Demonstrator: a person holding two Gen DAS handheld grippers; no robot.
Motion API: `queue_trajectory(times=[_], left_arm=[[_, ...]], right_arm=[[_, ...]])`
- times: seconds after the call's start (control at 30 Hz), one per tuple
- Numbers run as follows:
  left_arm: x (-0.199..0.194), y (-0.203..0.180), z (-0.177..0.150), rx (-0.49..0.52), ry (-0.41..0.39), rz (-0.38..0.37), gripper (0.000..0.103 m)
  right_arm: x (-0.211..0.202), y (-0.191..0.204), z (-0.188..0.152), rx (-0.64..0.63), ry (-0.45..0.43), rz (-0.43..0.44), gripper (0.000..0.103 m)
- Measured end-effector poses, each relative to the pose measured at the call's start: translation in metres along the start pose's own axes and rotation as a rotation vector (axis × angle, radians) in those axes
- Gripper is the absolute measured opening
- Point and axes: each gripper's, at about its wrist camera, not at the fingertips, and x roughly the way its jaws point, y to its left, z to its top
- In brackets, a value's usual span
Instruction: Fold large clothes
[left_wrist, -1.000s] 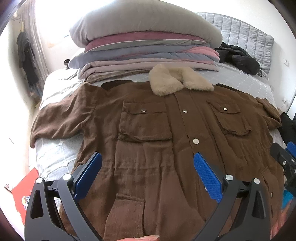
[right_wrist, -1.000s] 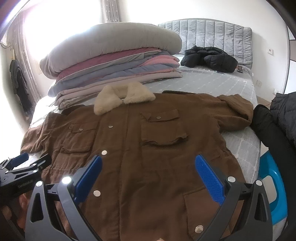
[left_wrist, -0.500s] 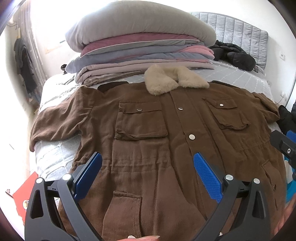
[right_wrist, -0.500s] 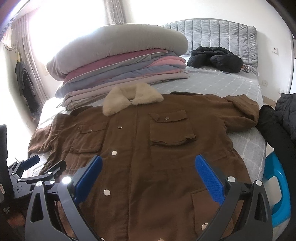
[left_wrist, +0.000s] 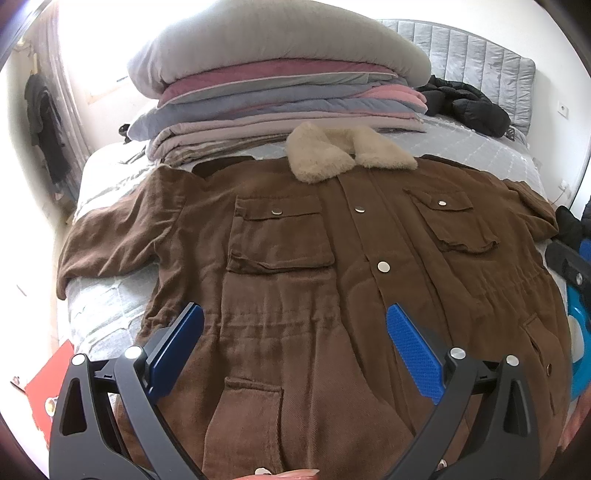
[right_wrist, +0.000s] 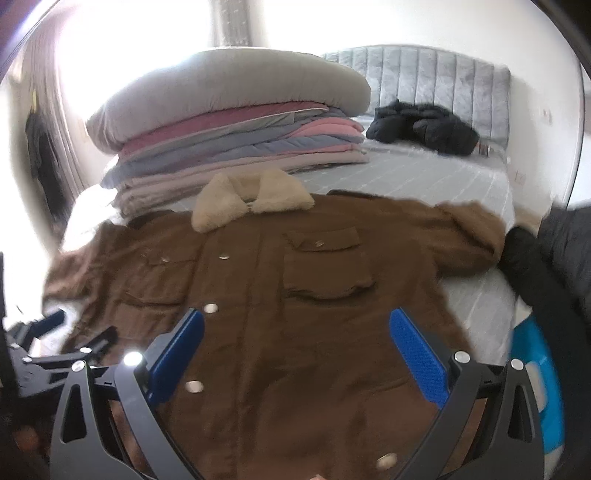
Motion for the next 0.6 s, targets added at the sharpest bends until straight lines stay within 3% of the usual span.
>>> queue_trajectory(times=[0.1, 0.17, 0.3, 0.4, 0.5, 0.6], left_arm=[[0.003, 0.005, 0.000, -0.019, 0.014, -0.011, 0.096], [0.006, 0.007, -0.001, -0.023, 0.022, -0.008, 0.096], [0.016, 0.011, -0.001, -0.042, 0.062, -0.028, 0.096], [0.023, 0.011, 0.000, -0.044, 0.083, -0.038, 0.096], [0.030, 0.009, 0.001, -0.042, 0.100, -0.045, 0.096], [0.037, 0.007, 0.002, -0.034, 0.117, -0.046, 0.096]], right_arm=[[0.010, -0.025, 0.027, -0.103, -0.032, -0.133, 0.097], [0.029, -0.059, 0.050, -0.125, 0.001, -0.208, 0.097], [0.080, -0.157, 0.103, -0.032, 0.163, -0.222, 0.097], [0.123, -0.208, 0.129, -0.035, 0.290, -0.289, 0.097], [0.184, -0.239, 0.128, -0.103, 0.476, -0.380, 0.097], [0.230, -0.247, 0.115, -0.217, 0.582, -0.481, 0.097]])
